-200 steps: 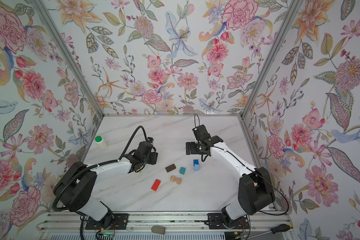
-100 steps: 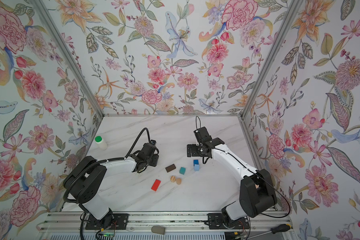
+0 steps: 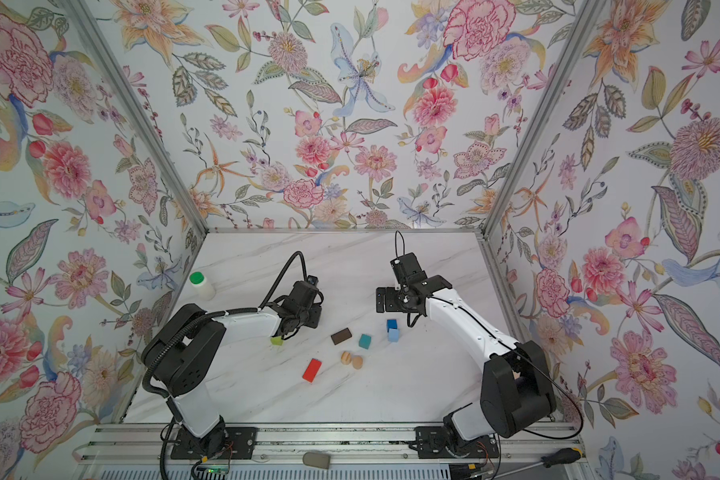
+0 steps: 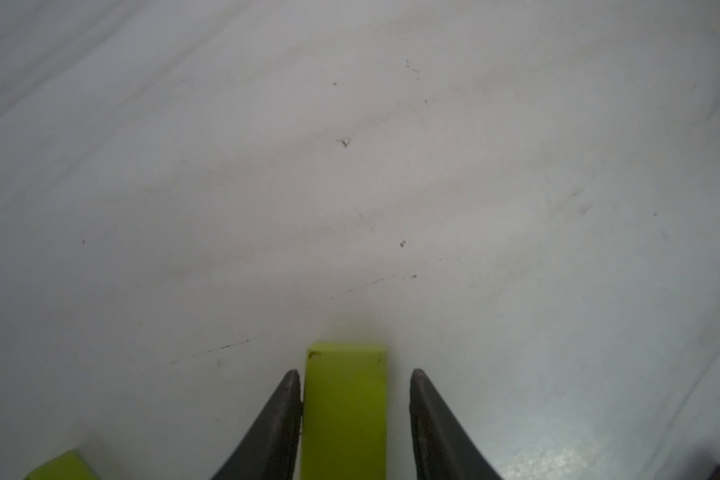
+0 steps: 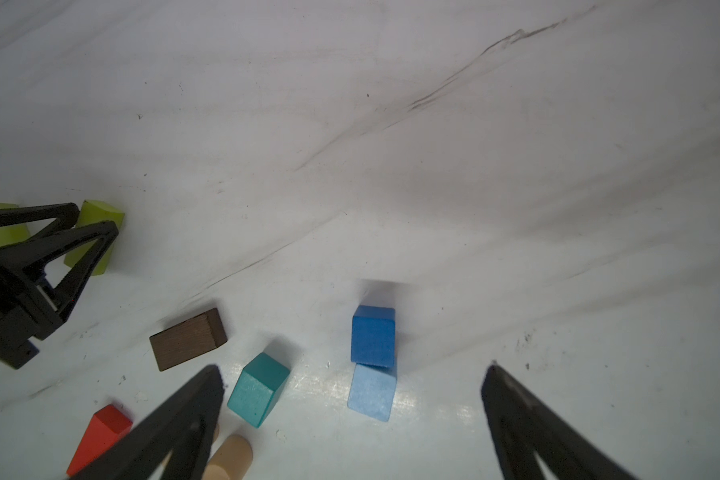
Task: Build the wood block tower
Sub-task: 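Lower the left gripper onto a lime-green bar and close on it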
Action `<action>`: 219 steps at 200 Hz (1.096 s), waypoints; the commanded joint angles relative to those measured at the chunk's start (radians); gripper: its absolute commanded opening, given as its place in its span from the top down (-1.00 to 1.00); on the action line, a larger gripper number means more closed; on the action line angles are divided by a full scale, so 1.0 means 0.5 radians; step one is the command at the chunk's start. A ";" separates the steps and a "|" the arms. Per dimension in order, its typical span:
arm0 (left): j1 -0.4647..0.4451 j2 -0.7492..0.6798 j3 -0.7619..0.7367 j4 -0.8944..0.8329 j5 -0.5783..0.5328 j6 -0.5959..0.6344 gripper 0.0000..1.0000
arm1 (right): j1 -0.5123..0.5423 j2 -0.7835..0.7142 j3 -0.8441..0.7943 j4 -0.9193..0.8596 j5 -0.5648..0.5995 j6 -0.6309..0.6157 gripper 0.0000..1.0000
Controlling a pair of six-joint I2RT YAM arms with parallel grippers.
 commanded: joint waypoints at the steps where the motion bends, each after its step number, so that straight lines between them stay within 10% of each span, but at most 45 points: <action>1: -0.003 0.016 0.015 -0.053 -0.007 0.007 0.11 | -0.016 -0.044 -0.027 -0.021 -0.027 -0.013 -0.98; 219: 0.136 0.269 0.306 0.089 0.074 -0.249 0.58 | -0.010 0.051 0.039 -0.007 -0.074 -0.020 -0.98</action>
